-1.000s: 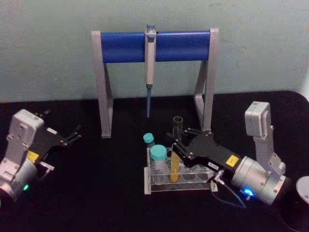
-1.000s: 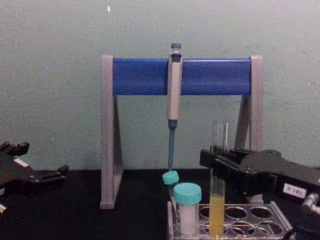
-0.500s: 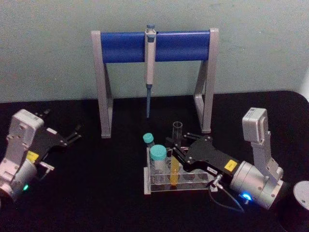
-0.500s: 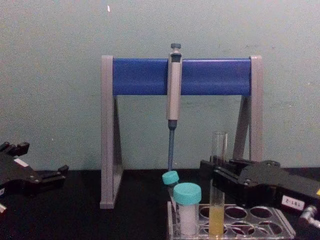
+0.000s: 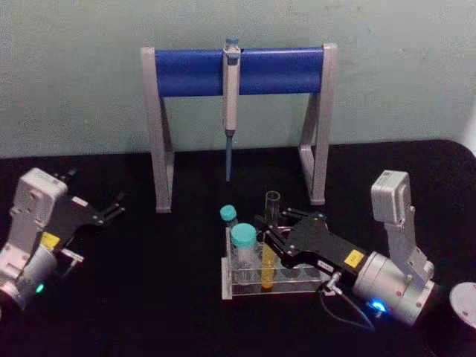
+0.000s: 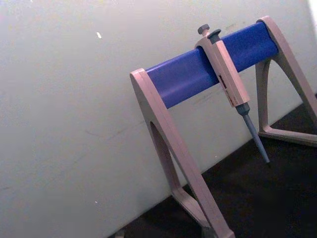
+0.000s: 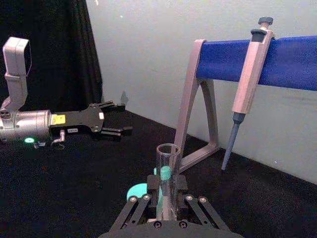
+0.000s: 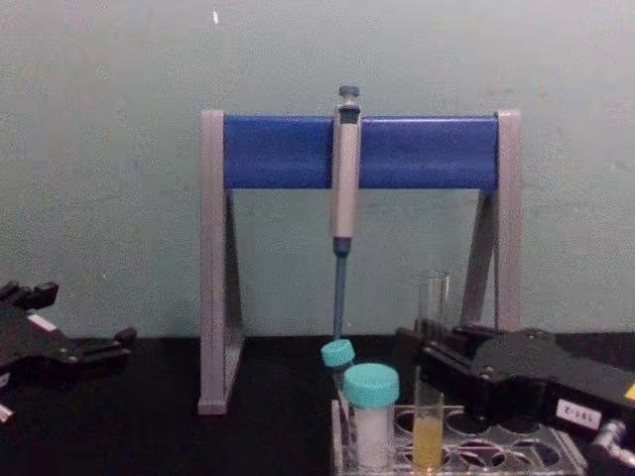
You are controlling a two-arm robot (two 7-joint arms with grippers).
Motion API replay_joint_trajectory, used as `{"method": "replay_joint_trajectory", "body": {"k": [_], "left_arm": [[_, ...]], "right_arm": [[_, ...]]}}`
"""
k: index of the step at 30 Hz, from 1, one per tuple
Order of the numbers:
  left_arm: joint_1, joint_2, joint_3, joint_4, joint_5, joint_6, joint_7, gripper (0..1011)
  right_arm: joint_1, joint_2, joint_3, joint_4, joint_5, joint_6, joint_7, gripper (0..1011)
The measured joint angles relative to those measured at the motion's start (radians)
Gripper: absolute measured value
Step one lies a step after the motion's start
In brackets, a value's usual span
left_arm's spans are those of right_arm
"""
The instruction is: Pick up the test tube from the test tube rack, shake it, then place it back into the test tube rack.
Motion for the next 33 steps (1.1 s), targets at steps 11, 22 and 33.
{"method": "replay_joint_trajectory", "body": {"k": [11, 22, 33], "left_arm": [[0.000, 0.000, 0.000, 0.000, 0.000, 0.000, 0.000, 1001], [0.000, 0.000, 0.000, 0.000, 0.000, 0.000, 0.000, 1001], [0.000, 0.000, 0.000, 0.000, 0.000, 0.000, 0.000, 1001]], "right_arm": [[0.000, 0.000, 0.000, 0.000, -0.003, -0.002, 0.001, 224], [0.001, 0.001, 0.000, -0.001, -0.002, 0.000, 0.001, 341], [0.001, 0.001, 0.000, -0.001, -0.001, 0.001, 0.000, 670]]}}
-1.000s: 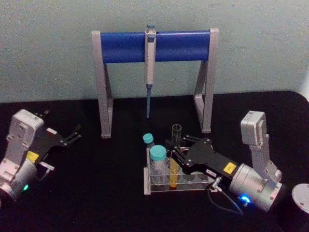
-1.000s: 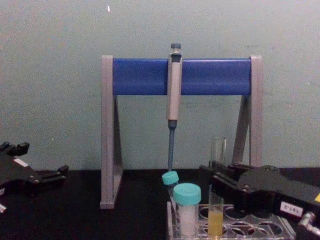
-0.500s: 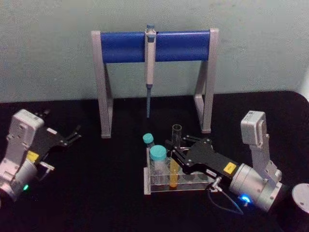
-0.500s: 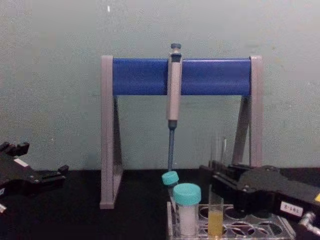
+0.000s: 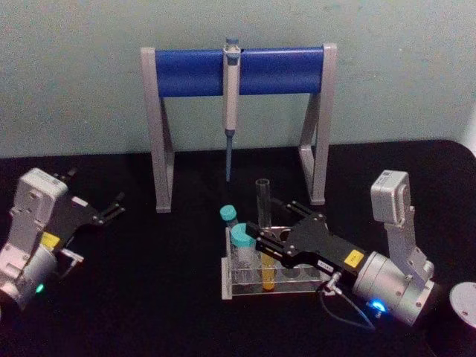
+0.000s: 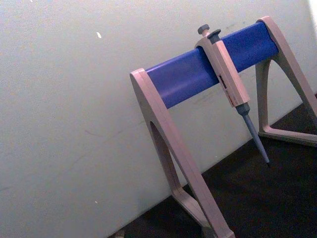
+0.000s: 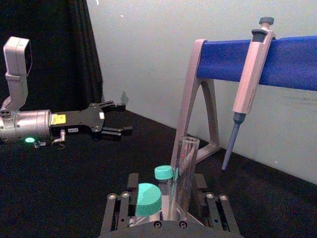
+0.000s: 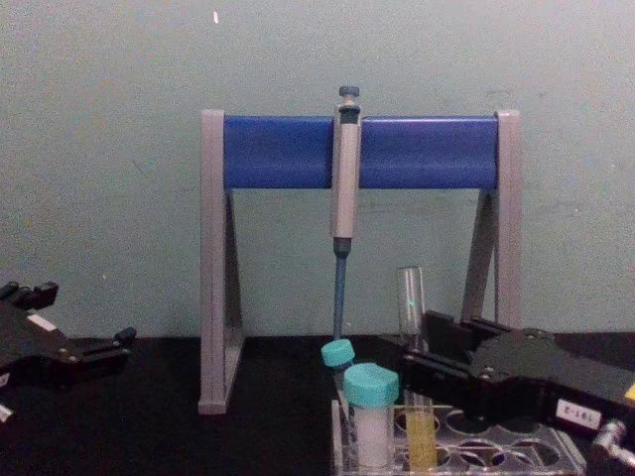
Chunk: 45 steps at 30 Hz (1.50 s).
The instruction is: Pick up the test tube from the test tube rack, shake it, then place it back into the test tube rack.
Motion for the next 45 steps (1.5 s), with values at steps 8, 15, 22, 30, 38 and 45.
{"method": "replay_joint_trajectory", "body": {"k": [8, 15, 22, 30, 38, 45], "left_arm": [[0.000, 0.000, 0.000, 0.000, 0.000, 0.000, 0.000, 1001], [0.000, 0.000, 0.000, 0.000, 0.000, 0.000, 0.000, 1001], [0.000, 0.000, 0.000, 0.000, 0.000, 0.000, 0.000, 1001], [0.000, 0.000, 0.000, 0.000, 0.000, 0.000, 0.000, 1001], [0.000, 0.000, 0.000, 0.000, 0.000, 0.000, 0.000, 1001], [0.000, 0.000, 0.000, 0.000, 0.000, 0.000, 0.000, 1001]], "right_arm": [[0.000, 0.000, 0.000, 0.000, 0.001, 0.000, 0.000, 908], [0.000, 0.000, 0.000, 0.000, 0.001, 0.000, 0.000, 1000], [0.000, 0.001, 0.003, -0.008, 0.000, 0.001, -0.002, 1000], [-0.016, 0.023, 0.043, -0.101, 0.000, -0.002, -0.030, 1000], [-0.076, 0.034, 0.140, -0.217, -0.003, -0.039, -0.126, 1000], [-0.155, 0.007, 0.217, -0.247, -0.101, -0.046, -0.297, 1000]]}}
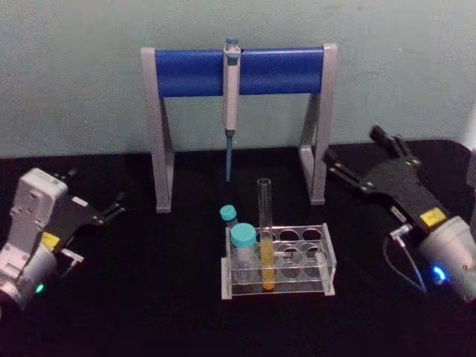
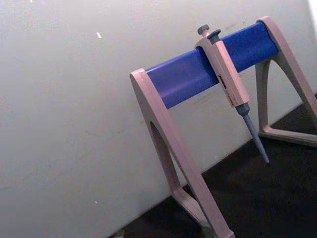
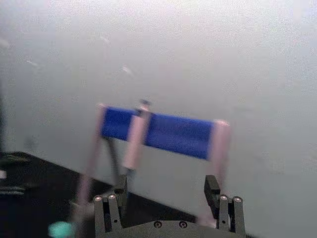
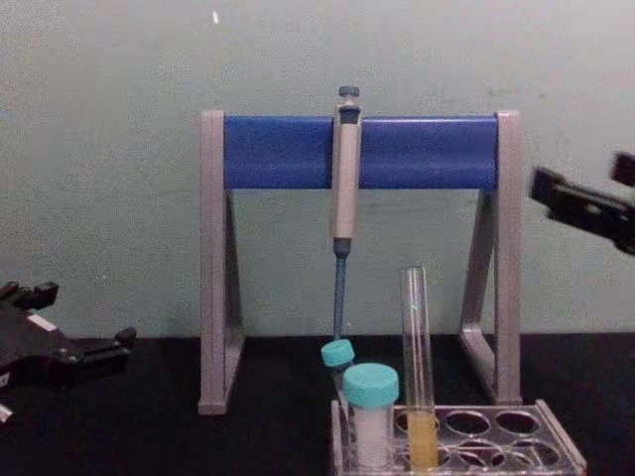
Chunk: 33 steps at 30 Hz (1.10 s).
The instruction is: Pick up the test tube from the test tube rack, shake it, then place it back into the test tube rack.
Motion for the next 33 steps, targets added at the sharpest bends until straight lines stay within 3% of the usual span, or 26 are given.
{"method": "replay_joint_trajectory", "body": {"k": [3, 13, 22, 33], "left_arm": [[0.000, 0.000, 0.000, 0.000, 0.000, 0.000, 0.000, 1001], [0.000, 0.000, 0.000, 0.000, 0.000, 0.000, 0.000, 1001], [0.000, 0.000, 0.000, 0.000, 0.000, 0.000, 0.000, 1001], [0.000, 0.000, 0.000, 0.000, 0.000, 0.000, 0.000, 1001]], "right_arm": [[-0.031, -0.021, 0.018, 0.011, -0.056, 0.006, -0.078, 1000], [-0.065, -0.086, 0.026, 0.116, -0.142, 0.051, -0.179, 1000], [-0.054, -0.125, 0.023, 0.212, -0.190, 0.082, -0.198, 1000], [-0.046, -0.144, 0.027, 0.258, -0.202, 0.102, -0.177, 1000]]}}
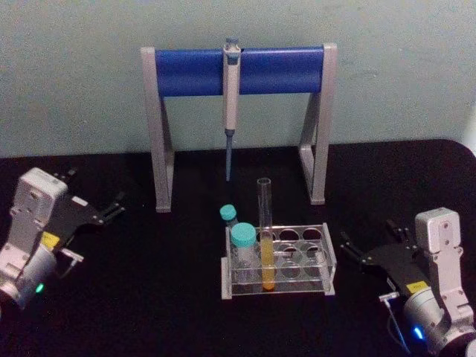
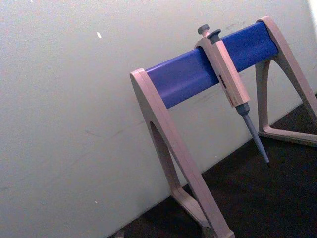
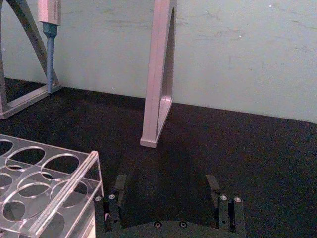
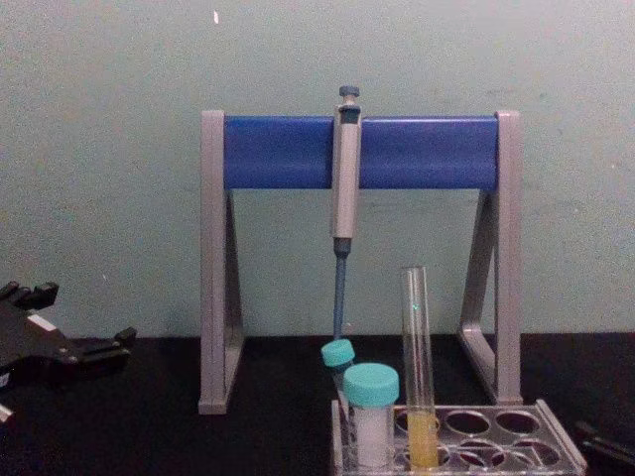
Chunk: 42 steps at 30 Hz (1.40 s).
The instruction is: Pick up the test tube from the test tube rack, shake it, then place it back into the test tube rack.
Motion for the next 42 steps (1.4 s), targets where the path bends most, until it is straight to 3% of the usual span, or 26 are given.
{"method": "replay_joint_trajectory", "body": {"k": [42], "left_arm": [[0.000, 0.000, 0.000, 0.000, 0.000, 0.000, 0.000, 1001]], "right_arm": [[-0.002, 0.004, -0.001, -0.008, 0.002, -0.004, -0.004, 1000]]}}
